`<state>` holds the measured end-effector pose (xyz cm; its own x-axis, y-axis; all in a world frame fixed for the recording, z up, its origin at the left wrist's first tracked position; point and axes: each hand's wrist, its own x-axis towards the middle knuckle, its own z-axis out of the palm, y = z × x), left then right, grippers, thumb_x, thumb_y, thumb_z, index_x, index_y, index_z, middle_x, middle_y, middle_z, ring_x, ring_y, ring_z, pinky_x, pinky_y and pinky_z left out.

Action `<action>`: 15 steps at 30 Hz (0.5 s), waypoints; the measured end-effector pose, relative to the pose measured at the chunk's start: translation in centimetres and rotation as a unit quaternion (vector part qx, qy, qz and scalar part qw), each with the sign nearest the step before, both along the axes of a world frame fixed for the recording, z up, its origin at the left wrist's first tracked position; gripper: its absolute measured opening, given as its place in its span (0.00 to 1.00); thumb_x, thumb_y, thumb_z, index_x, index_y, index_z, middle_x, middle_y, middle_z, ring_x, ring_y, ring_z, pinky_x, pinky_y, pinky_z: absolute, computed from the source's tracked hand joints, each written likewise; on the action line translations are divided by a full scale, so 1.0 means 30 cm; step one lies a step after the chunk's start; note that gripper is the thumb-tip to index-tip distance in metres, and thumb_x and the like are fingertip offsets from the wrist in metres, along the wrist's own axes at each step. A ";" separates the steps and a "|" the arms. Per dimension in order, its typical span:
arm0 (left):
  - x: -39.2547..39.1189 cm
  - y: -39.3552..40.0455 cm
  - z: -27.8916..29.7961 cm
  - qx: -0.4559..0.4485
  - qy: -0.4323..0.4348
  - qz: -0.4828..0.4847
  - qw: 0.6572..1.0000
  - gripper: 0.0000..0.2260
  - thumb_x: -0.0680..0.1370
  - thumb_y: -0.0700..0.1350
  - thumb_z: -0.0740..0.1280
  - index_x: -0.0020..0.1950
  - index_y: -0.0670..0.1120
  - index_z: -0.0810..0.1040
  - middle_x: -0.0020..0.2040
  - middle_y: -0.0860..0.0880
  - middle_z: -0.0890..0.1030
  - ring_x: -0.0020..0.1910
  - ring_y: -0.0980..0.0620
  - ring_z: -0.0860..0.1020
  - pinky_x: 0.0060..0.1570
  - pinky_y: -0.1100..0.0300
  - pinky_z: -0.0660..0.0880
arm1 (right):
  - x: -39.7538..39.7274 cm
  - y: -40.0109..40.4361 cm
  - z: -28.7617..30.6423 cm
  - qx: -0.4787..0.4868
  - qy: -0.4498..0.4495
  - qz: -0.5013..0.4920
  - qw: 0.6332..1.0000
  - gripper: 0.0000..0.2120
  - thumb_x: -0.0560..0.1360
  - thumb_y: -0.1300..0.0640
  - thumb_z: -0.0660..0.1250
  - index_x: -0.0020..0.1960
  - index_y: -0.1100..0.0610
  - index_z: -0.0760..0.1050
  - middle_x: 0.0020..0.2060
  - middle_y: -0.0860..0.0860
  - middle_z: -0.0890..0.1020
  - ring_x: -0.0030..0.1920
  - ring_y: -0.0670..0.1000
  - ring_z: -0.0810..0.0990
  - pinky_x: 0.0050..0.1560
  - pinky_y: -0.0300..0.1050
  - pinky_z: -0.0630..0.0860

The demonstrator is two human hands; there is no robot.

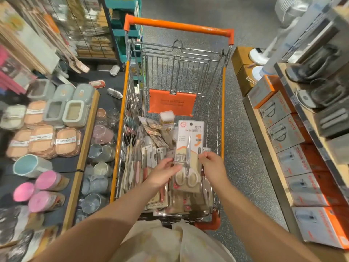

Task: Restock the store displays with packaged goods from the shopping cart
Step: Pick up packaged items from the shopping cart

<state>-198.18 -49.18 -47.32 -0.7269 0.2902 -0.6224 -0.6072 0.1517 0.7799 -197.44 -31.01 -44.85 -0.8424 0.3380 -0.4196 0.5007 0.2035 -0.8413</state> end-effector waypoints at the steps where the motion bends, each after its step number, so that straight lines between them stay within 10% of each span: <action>1: -0.002 -0.002 0.005 0.005 -0.003 0.011 1.000 0.35 0.72 0.57 0.72 0.75 0.50 0.65 0.70 0.50 0.73 0.67 0.48 0.73 0.70 0.46 0.66 | -0.004 -0.011 0.005 -0.018 0.000 -0.014 1.000 0.16 0.79 0.63 0.62 0.32 0.58 0.70 0.27 0.51 0.73 0.28 0.51 0.71 0.32 0.45 0.69; 8: -0.003 -0.037 -0.002 0.001 0.023 0.048 0.999 0.11 0.76 0.40 0.71 0.57 0.48 0.80 0.51 0.52 0.86 0.54 0.50 0.83 0.56 0.50 0.78 | 0.007 -0.028 -0.029 -0.225 -0.126 -0.017 0.966 0.13 0.83 0.54 0.60 0.45 0.59 0.77 0.34 0.52 0.79 0.31 0.48 0.76 0.32 0.42 0.72; 15: 0.021 -0.226 -0.070 -0.045 0.000 0.123 0.991 0.20 0.71 0.43 0.76 0.62 0.44 0.78 0.56 0.46 0.84 0.58 0.44 0.80 0.65 0.44 0.72 | 0.068 0.004 -0.208 0.163 -0.248 0.083 0.951 0.33 0.76 0.41 0.67 0.72 0.61 0.66 0.65 0.57 0.74 0.60 0.58 0.78 0.54 0.45 0.73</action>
<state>-197.56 -55.96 -49.42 -0.7692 0.0486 -0.6372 -0.6339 0.0679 0.7704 -195.39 -30.90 -51.09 -0.6216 0.3984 -0.6745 0.7578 0.5239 -0.3890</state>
